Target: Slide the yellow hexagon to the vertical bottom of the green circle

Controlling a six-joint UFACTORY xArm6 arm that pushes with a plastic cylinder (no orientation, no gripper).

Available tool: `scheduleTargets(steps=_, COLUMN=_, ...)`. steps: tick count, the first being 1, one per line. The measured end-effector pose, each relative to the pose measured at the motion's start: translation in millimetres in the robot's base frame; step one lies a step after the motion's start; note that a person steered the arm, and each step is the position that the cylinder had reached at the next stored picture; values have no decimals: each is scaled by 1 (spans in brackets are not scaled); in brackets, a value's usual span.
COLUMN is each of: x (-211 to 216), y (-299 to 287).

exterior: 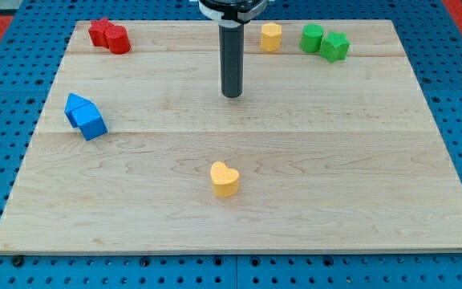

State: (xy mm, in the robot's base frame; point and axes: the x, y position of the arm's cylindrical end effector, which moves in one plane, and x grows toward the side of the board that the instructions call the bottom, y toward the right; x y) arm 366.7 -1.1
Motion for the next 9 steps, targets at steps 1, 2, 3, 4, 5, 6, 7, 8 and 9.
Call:
scheduleTargets(steps=1, x=-34, y=0)
scheduleTargets(steps=2, x=-88, y=-13)
scheduleTargets(steps=3, x=-151, y=0)
scheduleTargets(steps=4, x=-172, y=40)
scheduleTargets(steps=5, x=-140, y=51)
scheduleTargets(steps=6, x=-81, y=53)
scheduleTargets(steps=7, x=-75, y=79)
scheduleTargets(steps=8, x=-97, y=66)
scheduleTargets(steps=9, x=-117, y=63)
